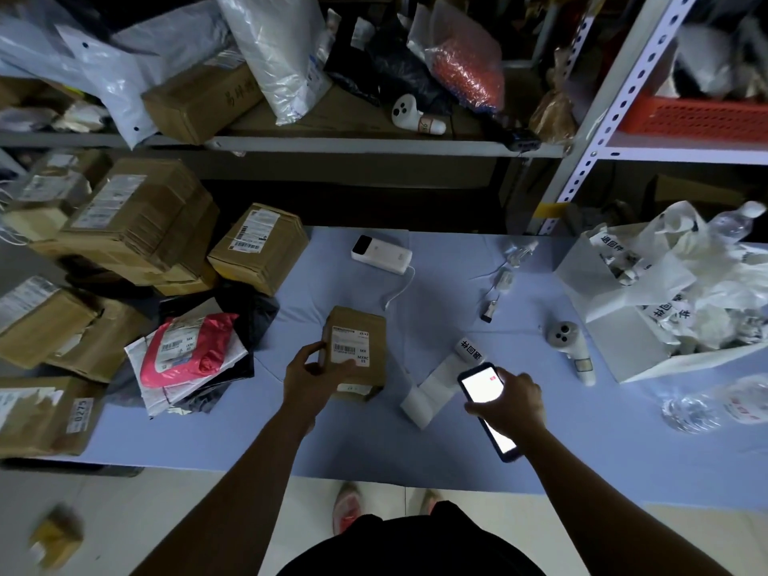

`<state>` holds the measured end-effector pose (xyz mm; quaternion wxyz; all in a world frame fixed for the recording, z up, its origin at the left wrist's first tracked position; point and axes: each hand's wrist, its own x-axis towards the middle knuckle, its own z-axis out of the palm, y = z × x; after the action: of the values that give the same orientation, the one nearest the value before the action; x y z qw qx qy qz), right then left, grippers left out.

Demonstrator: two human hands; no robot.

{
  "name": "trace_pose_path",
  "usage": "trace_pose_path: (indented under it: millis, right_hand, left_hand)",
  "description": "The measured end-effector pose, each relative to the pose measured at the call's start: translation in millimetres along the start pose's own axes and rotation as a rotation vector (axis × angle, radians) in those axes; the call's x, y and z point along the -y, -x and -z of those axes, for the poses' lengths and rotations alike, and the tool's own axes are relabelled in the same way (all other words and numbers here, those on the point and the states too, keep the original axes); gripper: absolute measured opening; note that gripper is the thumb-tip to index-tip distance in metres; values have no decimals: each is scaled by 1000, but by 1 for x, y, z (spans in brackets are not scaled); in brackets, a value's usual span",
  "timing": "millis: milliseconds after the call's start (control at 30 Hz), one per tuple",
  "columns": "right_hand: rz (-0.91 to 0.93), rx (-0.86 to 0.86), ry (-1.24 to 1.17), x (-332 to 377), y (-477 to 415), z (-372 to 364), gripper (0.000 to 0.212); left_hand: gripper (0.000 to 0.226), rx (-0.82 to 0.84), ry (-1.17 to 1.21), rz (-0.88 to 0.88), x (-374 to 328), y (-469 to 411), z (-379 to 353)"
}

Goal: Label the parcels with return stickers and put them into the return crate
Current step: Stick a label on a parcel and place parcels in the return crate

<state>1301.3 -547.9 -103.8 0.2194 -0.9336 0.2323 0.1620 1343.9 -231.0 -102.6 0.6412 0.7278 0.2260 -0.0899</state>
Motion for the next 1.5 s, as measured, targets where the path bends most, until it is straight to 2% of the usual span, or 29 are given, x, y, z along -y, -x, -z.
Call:
trace_pose_path:
  millis: [167,300,467,533,600,633,700,767,833,900,967,1033,1167,1233,1333,1500]
  right_hand:
    - [-163,12,-35,-37,-5,-27,84]
    - [-178,-5,-15,-48,-11,-43,83]
    - [-186,-17,201,-45,-14,-48,93]
    - [-96,-118,208,-39,-11,-53,98]
    - [132,-223,63,-30,-6,-64,84]
    - [245,-209,-26,-23,-2,-71,75]
    - [358,-25,-106,-2,5,-84,68]
    - [362,135,-157,15,10,-95,57]
    - [314,140,-282,26,10,-103,30]
    - [208,142,-447,33,8,-99,16]
    - [156,144,-571,37,3,-84,23]
    - [129,135,-699,41,1,-63,30]
    - [114,121,-911,50,-4,-30,22]
    - [96,135,-982,54,-7,-23,16]
    - [82,146,-1088,59,-8,-14,13]
    - [187,184,-1056,62,8,-3,14]
  left_hand:
    - [55,30,-12,41,12,4,-11]
    - [53,28,-33,53,17,3,-15]
    - [50,58,-59,27,25,1,-13]
    - [48,53,-14,38,29,0,-13]
    - [49,45,-7,48,32,-2,-15]
    - [50,48,-19,50,32,-2,-17]
    - [50,54,-60,48,34,-5,-18]
    - [50,34,-142,32,33,-6,-18]
    - [52,-28,-311,-54,31,-6,-17]
    - [46,-89,-486,-246,25,0,-19]
    - [40,-58,-593,-465,20,3,-26]
    - [42,57,-643,-579,18,4,-37]
    - [44,361,-512,-376,-3,11,-65]
    - [40,428,-403,-297,-11,9,-76]
    - [23,384,-316,-303,-23,5,-84]
    - [34,194,-20,-249,-45,5,-89]
